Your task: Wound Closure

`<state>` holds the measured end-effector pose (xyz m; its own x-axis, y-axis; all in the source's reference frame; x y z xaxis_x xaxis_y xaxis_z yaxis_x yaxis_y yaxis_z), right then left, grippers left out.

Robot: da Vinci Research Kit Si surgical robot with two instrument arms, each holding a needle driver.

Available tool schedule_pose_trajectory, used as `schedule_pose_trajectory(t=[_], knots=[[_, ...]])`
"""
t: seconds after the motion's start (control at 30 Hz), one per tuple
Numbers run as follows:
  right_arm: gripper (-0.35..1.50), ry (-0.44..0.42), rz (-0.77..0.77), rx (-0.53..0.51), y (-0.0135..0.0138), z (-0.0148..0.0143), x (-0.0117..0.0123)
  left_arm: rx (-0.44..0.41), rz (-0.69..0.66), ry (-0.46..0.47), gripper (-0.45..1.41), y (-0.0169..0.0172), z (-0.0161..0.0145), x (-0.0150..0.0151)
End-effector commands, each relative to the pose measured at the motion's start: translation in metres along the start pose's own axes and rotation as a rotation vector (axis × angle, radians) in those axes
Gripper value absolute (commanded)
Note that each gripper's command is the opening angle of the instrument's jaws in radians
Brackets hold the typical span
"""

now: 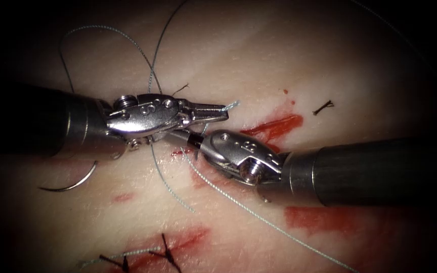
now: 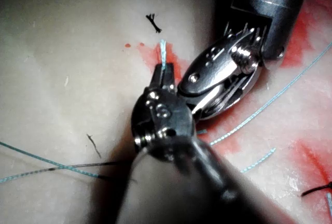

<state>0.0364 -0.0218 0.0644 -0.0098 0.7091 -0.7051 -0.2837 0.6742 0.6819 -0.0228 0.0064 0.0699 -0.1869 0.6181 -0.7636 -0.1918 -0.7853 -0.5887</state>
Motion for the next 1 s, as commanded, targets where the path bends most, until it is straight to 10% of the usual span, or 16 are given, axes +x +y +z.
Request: schedule_pose_trajectory(t=[0.03,0.2,0.23,0.27,0.33,1.0], knots=[[-0.35,0.000,-0.001,0.002,-0.0002,0.0007,-0.0004,0.000,0.003,0.000,-0.45,-0.0001,0.0006,-0.0005],[-0.28,0.003,-0.001,0.003,-0.0002,0.0007,-0.0004,-0.001,0.003,0.000,-0.45,0.0000,0.0006,-0.0005],[0.17,0.003,0.000,0.003,-0.0002,0.0008,-0.0004,-0.001,0.003,0.000,-0.45,-0.0001,0.0006,-0.0004],[1.11,0.006,-0.034,0.003,-0.0002,0.0008,-0.0002,-0.003,0.001,0.003,-0.45,-0.0001,0.0005,-0.0002],[1.38,0.014,-0.045,0.006,-0.0002,0.0008,-0.0001,-0.007,-0.003,0.008,-0.45,-0.0003,0.0001,0.0002],[1.28,0.023,-0.023,0.046,0.0011,-0.0083,0.0024,0.241,-0.184,-0.077,-0.45,-0.0079,-0.0162,0.0012]])
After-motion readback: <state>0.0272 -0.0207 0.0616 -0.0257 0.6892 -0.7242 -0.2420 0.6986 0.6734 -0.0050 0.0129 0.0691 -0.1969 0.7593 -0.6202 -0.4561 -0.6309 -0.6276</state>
